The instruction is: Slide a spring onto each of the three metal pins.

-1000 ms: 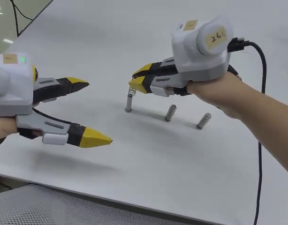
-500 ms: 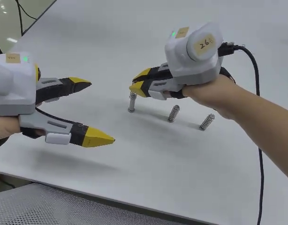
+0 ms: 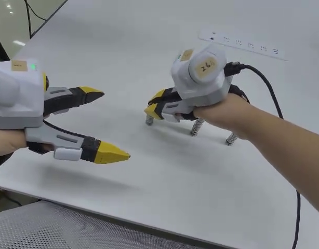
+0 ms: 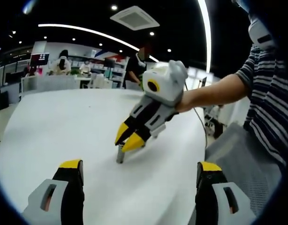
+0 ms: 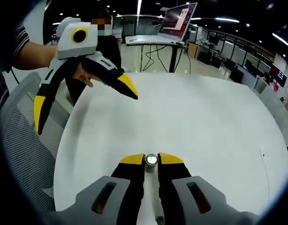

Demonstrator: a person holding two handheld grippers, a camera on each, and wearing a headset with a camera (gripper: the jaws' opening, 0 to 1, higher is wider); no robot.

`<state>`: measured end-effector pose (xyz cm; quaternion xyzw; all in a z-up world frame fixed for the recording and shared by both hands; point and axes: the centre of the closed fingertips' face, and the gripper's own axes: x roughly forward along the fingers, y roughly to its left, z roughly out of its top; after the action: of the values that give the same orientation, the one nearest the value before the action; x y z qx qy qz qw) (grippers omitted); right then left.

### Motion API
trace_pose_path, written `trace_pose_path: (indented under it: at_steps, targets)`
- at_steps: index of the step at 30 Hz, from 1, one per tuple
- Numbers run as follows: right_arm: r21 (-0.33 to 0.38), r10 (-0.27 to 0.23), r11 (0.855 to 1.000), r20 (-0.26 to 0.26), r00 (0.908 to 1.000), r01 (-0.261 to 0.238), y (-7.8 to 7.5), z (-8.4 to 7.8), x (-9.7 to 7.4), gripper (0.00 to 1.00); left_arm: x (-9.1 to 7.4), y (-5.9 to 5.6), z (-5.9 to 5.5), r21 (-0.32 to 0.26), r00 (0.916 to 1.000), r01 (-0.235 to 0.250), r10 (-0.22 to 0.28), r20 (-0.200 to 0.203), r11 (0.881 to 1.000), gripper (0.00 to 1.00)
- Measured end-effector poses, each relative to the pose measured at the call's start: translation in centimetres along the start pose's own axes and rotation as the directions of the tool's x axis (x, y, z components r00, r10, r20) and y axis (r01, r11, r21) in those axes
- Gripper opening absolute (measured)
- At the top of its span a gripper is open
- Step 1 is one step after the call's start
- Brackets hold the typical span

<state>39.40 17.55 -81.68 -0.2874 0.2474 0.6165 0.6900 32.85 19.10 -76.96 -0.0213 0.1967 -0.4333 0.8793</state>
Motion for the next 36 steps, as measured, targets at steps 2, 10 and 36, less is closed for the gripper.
trace_pose_path:
  at_steps: [2, 10, 36]
  targets:
    - [-0.010, -0.002, 1.000, -0.009, 1.0000, 0.002, 0.2, -0.2, 0.1, 0.08, 0.0, 0.0, 0.0, -0.002, 1.0000, -0.001, 0.001, 0.003, 1.000, 0.98]
    - [-0.031, 0.003, 1.000, -0.009, 1.0000, -0.004, 0.3, -0.1, 0.3, 0.10, 0.0, 0.2, 0.1, -0.007, 1.0000, -0.002, 0.002, 0.005, 1.000, 0.97]
    - [0.150, -0.107, 0.986, 0.245, 0.9637, 0.071, 2.2, -0.8, -8.2, 0.43, 2.1, -0.6, 2.6, 0.009, 0.9989, 0.017, -0.018, 0.044, 1.000, 0.97]
